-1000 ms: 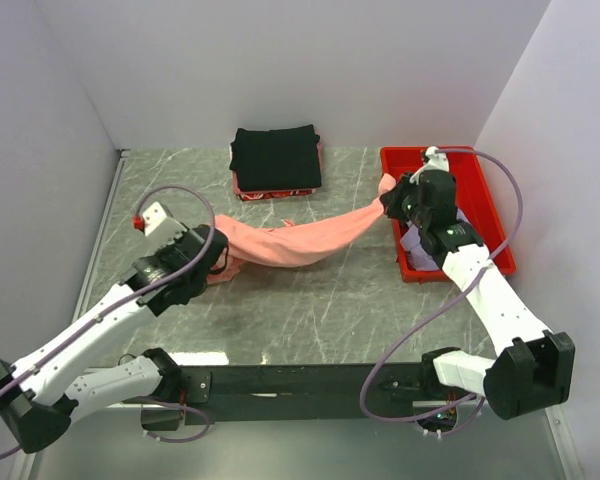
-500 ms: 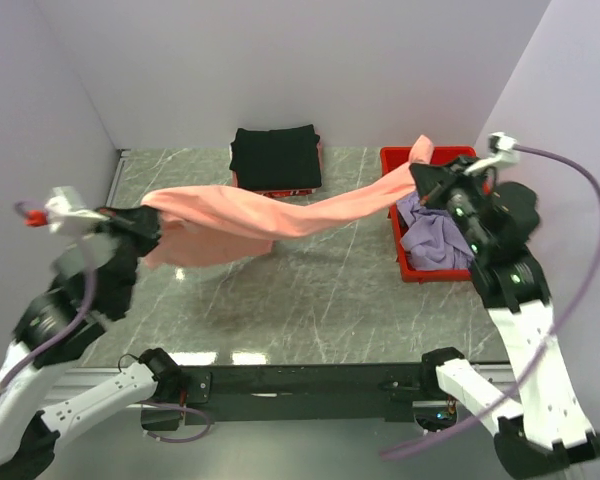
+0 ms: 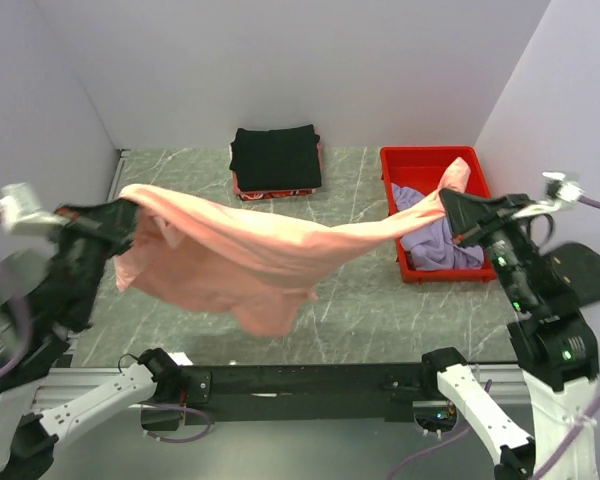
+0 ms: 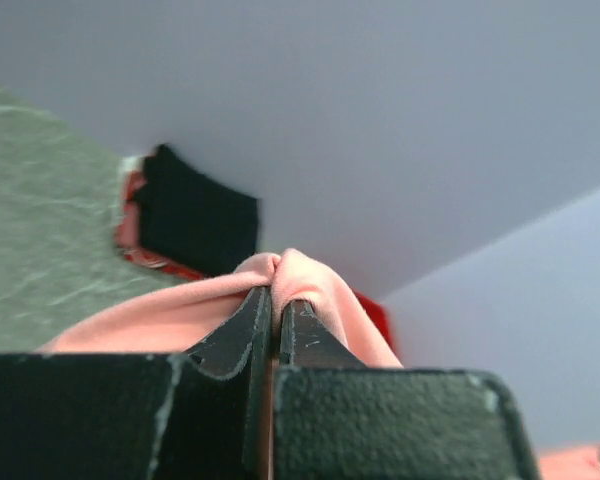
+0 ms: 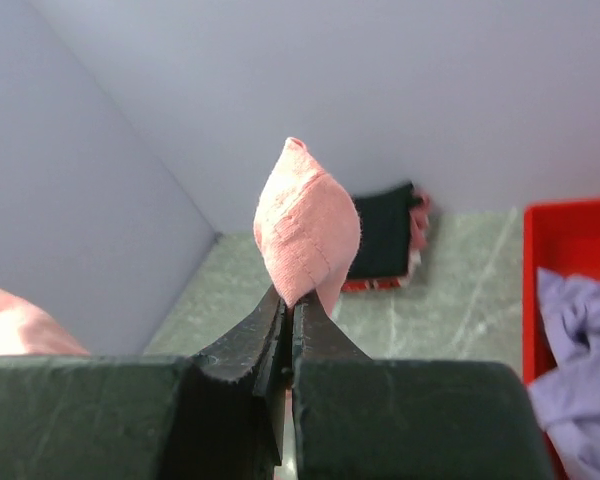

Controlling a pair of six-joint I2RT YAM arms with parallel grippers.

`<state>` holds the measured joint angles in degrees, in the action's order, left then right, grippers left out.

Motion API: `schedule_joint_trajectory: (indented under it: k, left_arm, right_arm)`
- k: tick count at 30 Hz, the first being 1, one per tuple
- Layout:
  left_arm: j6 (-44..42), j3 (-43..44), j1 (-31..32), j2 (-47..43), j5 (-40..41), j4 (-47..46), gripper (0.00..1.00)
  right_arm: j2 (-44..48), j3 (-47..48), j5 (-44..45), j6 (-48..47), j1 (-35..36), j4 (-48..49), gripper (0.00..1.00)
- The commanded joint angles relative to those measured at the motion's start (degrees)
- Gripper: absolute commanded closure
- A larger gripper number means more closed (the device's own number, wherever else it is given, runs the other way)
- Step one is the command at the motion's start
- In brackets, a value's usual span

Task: Fold and stack the t-shirts
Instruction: Flatten the tshirt out

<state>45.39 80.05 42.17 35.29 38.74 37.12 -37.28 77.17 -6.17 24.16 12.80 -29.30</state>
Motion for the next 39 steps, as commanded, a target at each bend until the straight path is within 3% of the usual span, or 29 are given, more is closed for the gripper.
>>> schedule_joint_trajectory:
  k: [1, 2, 4, 5, 7, 8, 10, 11, 12, 14, 15, 19, 24, 29, 35, 39]
  left_arm:
    - [2.15, -2.08, -0.25, 11.62, 10.80, 5.30, 0.99]
    - [3.47, -2.61, -0.95, 14.08, 15.09, 6.20, 0.98]
    - [4.19, -5.51, -5.06, 21.03, 12.70, 5.07, 0.97]
    - [3.31, -7.26, -12.65, 23.14, 3.10, 0.80, 0.95]
    - [1.37, -11.66, -20.78, 30.25, -6.70, -3.18, 0.92]
    - [1.28, -12.19, -25.51, 33.06, -9.36, -4.68, 0.84]
    - [0.84, -11.77, -27.05, 41.50, -11.32, -5.13, 0.61]
    - [0.76, -10.45, -27.32, 44.14, -11.84, -3.83, 0.41]
    - [0.50, -8.35, -27.32, 47.91, -13.50, -2.25, 0.33]
    - [-0.21, -8.07, -27.32, 49.26, -13.96, -2.58, 0.01]
    - [0.14, -8.76, -27.32, 48.91, -13.61, -2.84, 0.01]
    - [3.03, -12.80, -27.58, 45.14, -11.94, -1.97, 0.01]
    - [9.54, -24.55, -27.58, 38.20, -18.68, -2.93, 0.00]
    - [12.44, -38.63, -27.50, 28.64, -30.20, -11.00, 0.01]
    - [14.38, -48.75, -27.50, 19.48, -29.86, -11.63, 0.01]
    - [15.61, -51.48, -27.50, 19.11, -29.60, -12.08, 0.01]
  right_arm:
    - [-7.25, -3.85, 3.00, 0.00, -0.40, -2.61, 1.00]
    - [-9.11, -5.95, 4.66, 0.18, -0.40, -2.52, 1.00]
    - [-15.24, -8.25, 5.56, 0.80, -0.49, -1.39, 1.00]
    - [-17.46, -10.61, 5.04, 0.89, -0.67, -0.50, 1.00]
    - [-23.70, -12.56, 3.90, 1.33, -0.93, 2.73, 0.98]
    - [-25.81, -14.05, 3.28, 1.24, -0.93, 3.89, 0.96]
    - [-32.75, -13.63, 3.71, 0.89, -1.37, 4.60, 0.84]
    - [-35.03, -11.36, 3.89, 0.28, -1.28, 4.17, 0.78]
    - [-38.80, -10.12, 5.46, -0.43, -1.28, 3.55, 0.58]
    - [-40.76, -7.21, 6.09, -0.70, -1.28, 2.23, 0.44]
    - [-41.20, -6.94, 6.09, -0.87, -1.11, 2.40, 0.34]
    - [-39.72, -8.43, 6.08, -2.71, 2.39, 3.73, 0.21]
    - [-39.18, -12.12, 9.43, -6.84, 15.13, 2.85, 0.21]
    - [-42.43, -16.60, 4.09, -9.91, 31.19, 2.23, 0.23]
    - [-51.39, -15.39, 6.08, -12.38, 40.90, 1.09, 0.30]
    - [-57.98, -12.92, 7.23, -12.56, 42.57, -1.37, 0.43]
